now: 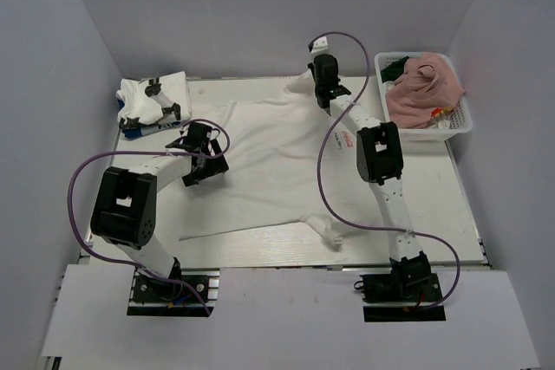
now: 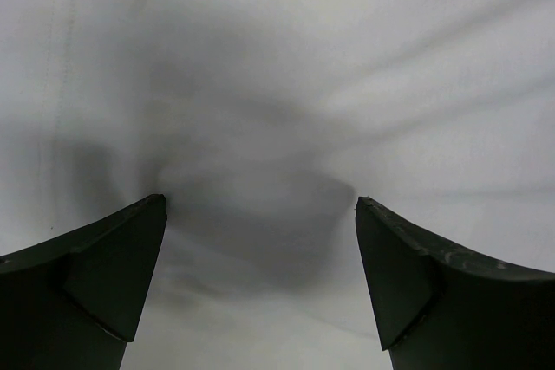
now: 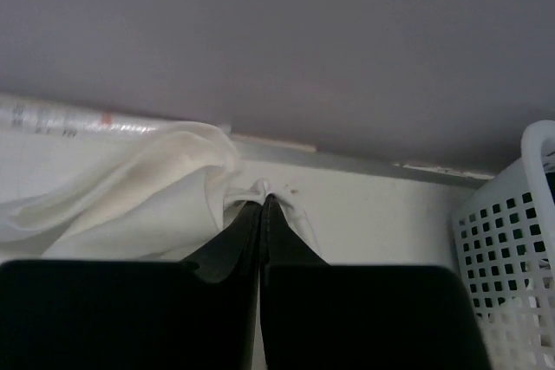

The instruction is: Fold and stack the t-shirts

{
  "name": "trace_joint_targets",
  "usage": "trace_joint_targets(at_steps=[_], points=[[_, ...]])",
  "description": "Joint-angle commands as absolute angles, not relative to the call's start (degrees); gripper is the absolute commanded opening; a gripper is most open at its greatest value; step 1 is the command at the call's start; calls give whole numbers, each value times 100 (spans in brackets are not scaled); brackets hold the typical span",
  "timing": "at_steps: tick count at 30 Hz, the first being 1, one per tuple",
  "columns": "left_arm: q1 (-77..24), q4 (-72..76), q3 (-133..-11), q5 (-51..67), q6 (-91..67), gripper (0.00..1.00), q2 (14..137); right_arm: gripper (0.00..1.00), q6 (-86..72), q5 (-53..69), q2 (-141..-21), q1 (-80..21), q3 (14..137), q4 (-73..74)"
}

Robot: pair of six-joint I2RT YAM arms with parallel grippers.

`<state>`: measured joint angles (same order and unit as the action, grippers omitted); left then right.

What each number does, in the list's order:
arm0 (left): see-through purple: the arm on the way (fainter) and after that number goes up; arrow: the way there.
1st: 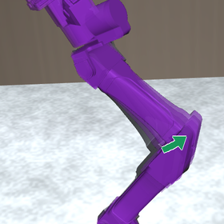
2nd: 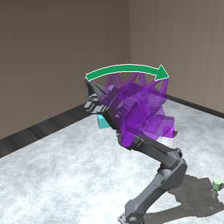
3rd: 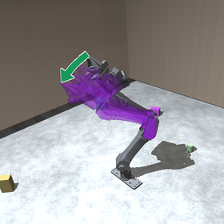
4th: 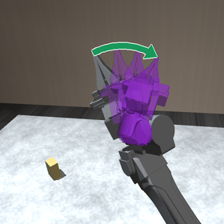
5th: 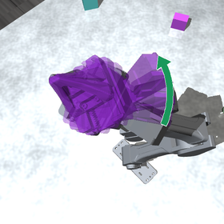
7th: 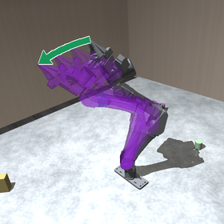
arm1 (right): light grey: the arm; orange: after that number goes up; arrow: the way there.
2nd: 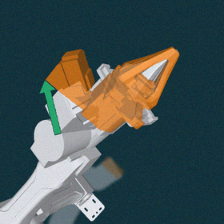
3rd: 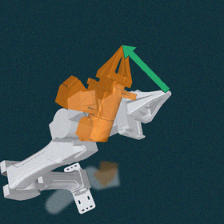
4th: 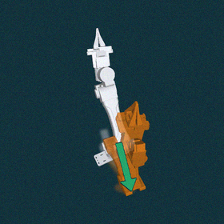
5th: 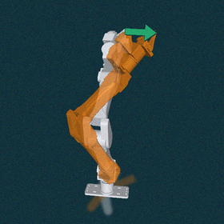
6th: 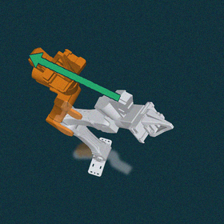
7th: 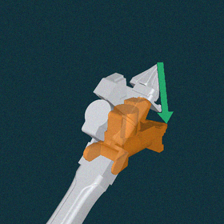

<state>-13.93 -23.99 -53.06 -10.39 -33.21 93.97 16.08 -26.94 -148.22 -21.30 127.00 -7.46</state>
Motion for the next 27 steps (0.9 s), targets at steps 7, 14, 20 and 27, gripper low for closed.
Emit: trace_joint_targets(at_steps=[7, 14, 20, 27], points=[[-1354, -2426, -5273, -888, -3278, 100, 9334, 91, 219, -1207, -13979, -1503, 12412, -581], [-1406, -2373, -5379, -826, -3278, 100, 9220, 91, 308, -695, -13000, -1670, 11719, 517], [-1406, -2268, -5493, -712, -3217, 100, 8948, 91, -112, -571, -12656, -1767, 11232, 1122], [-1406, -2320, -5695, -765, -3111, 100, 8780, 91, -624, -273, -12727, -1749, 10609, 1556]])
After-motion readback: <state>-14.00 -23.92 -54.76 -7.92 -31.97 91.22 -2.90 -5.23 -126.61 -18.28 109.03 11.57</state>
